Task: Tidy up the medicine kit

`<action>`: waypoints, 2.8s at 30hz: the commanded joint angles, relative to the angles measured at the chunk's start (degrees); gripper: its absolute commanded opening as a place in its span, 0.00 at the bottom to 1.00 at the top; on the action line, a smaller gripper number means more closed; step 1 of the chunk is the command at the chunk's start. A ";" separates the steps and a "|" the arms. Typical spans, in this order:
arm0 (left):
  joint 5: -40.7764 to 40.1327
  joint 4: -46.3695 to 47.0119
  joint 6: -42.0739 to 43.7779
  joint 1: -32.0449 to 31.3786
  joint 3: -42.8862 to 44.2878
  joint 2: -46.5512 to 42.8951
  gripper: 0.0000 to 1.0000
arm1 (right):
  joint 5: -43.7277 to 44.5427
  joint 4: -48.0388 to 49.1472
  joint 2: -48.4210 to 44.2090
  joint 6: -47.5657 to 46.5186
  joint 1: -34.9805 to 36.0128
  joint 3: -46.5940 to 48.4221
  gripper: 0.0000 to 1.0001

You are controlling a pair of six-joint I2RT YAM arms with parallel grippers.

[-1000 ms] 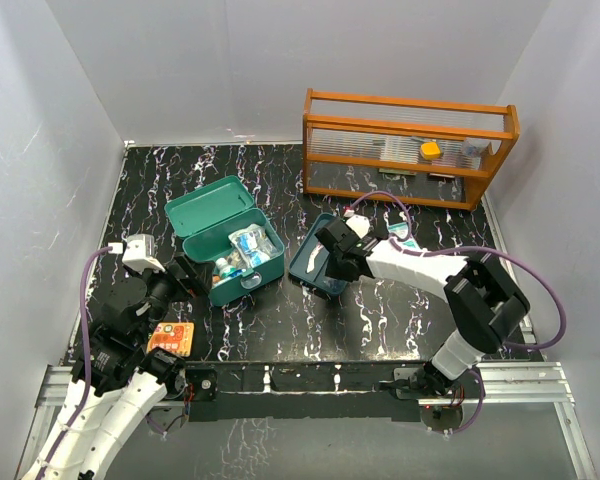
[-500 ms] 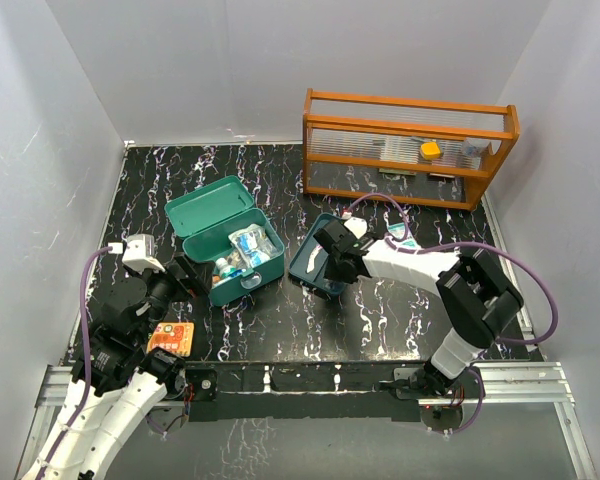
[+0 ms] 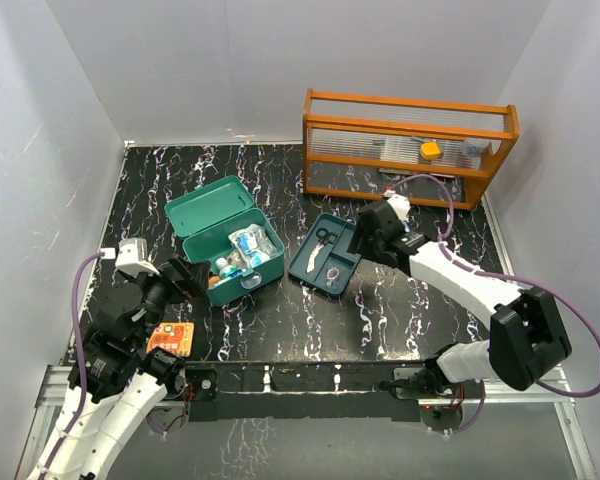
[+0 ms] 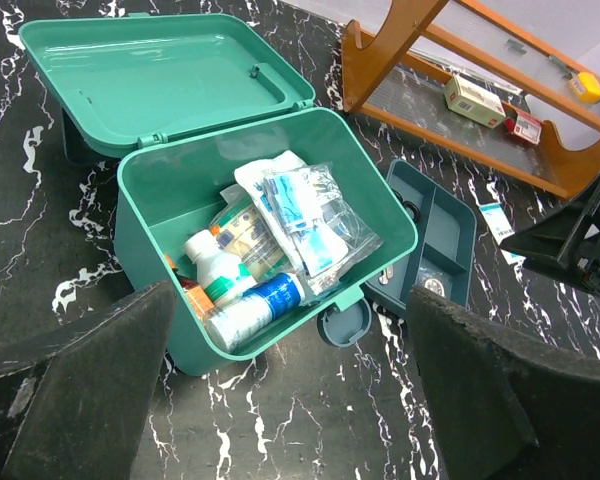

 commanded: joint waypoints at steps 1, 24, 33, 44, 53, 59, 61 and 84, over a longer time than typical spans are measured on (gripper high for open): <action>-1.80 -2.24 -2.12 0.07 1.49 -1.16 0.99 | 1.89 5.48 -2.27 -7.69 -8.59 -3.71 0.59; 1.79 -1.83 -2.06 0.12 0.69 1.20 0.99 | -10.27 18.93 16.51 -23.29 -30.62 2.20 0.64; 1.30 -1.88 -2.28 0.07 0.50 1.22 0.99 | -14.01 16.28 19.45 -21.46 -31.24 2.63 0.60; 0.80 -1.58 -2.44 0.07 0.32 0.64 0.99 | -16.85 12.91 14.29 -14.85 -30.27 -1.43 0.41; 0.22 -1.76 -2.62 0.07 0.34 0.25 0.99 | -11.53 10.78 15.29 -15.80 -30.22 1.95 0.40; 0.16 -1.64 -2.62 0.07 0.26 0.23 0.99 | -10.09 11.74 14.95 -14.72 -30.26 2.27 0.40; 0.12 -1.73 -2.62 0.07 0.23 0.26 0.99 | -10.04 12.53 15.52 -14.22 -30.22 2.32 0.39; -0.55 -1.69 -2.62 0.07 0.14 -0.02 0.99 | 0.93 8.42 24.11 -14.14 -26.57 5.43 0.21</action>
